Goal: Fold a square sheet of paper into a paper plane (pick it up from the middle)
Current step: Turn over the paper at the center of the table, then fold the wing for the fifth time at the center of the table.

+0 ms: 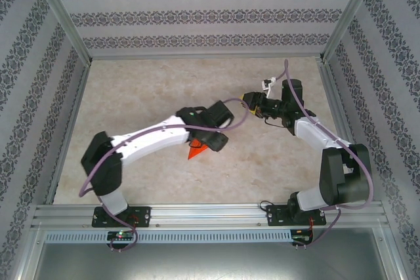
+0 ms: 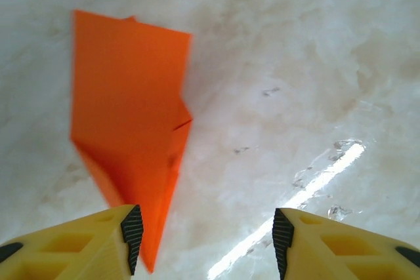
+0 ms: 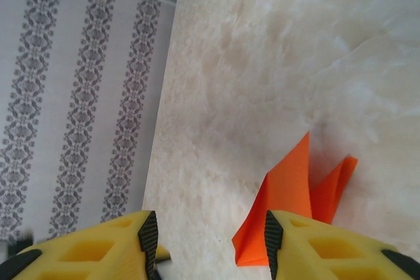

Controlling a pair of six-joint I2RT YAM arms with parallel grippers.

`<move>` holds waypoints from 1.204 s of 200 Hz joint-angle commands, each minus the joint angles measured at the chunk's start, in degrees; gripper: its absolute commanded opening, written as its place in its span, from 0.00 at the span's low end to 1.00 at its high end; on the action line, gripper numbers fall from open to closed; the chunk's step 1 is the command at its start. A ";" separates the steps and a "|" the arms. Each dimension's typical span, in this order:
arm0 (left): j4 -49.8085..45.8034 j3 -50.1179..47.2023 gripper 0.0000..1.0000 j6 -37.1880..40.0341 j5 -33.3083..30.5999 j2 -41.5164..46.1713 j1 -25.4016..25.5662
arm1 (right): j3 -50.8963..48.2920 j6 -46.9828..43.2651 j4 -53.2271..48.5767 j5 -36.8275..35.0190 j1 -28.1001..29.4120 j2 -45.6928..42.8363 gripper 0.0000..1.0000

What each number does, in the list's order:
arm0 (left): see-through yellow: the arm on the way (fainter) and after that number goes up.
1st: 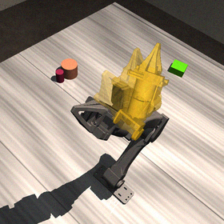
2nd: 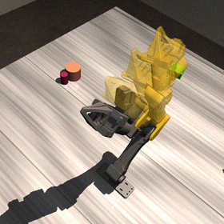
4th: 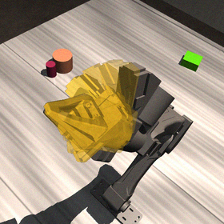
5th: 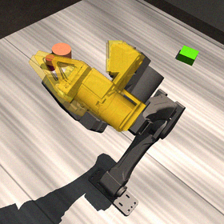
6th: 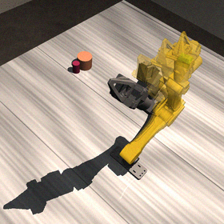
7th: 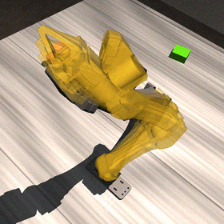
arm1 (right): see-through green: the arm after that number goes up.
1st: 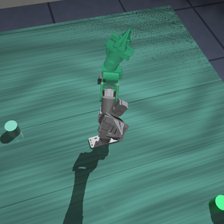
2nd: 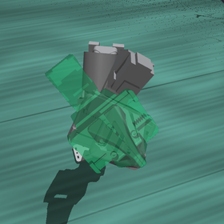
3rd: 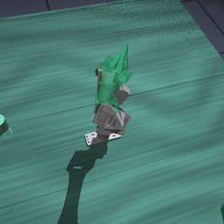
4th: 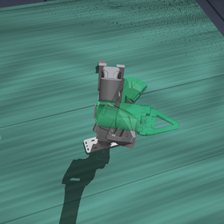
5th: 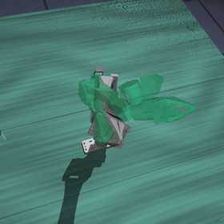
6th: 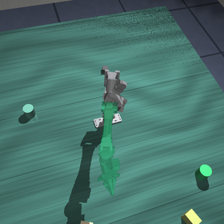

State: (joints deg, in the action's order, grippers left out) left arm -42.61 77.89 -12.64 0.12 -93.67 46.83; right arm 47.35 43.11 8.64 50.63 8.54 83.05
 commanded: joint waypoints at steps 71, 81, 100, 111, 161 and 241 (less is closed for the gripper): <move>13.57 -18.71 0.43 -10.80 22.83 8.84 -25.18 | 5.60 -1.25 -3.55 -7.09 21.32 9.87 0.30; 14.66 -19.93 0.41 -11.27 23.88 8.90 -26.57 | 6.71 -1.51 -4.17 -8.20 23.11 11.53 0.28; 15.43 -21.73 0.40 -11.44 24.31 9.33 -28.61 | 9.10 -2.05 -5.40 -9.34 25.68 14.83 0.24; 16.12 -22.74 0.40 -11.72 25.00 9.39 -29.52 | 10.67 -2.87 -6.96 -10.12 26.96 16.80 0.23; 18.84 -25.19 0.42 -12.74 28.34 9.15 -30.16 | 14.95 -8.32 -16.89 -15.15 29.17 21.90 0.15; 20.99 -24.83 0.44 -13.81 32.35 6.15 -30.22 | 12.90 -11.29 -19.69 -18.55 28.90 25.21 0.11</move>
State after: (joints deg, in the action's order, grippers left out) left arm -24.16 53.08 -25.08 29.89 -85.95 17.12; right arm 61.01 34.06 -9.67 33.87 37.36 107.37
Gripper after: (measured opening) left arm 0.440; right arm 0.115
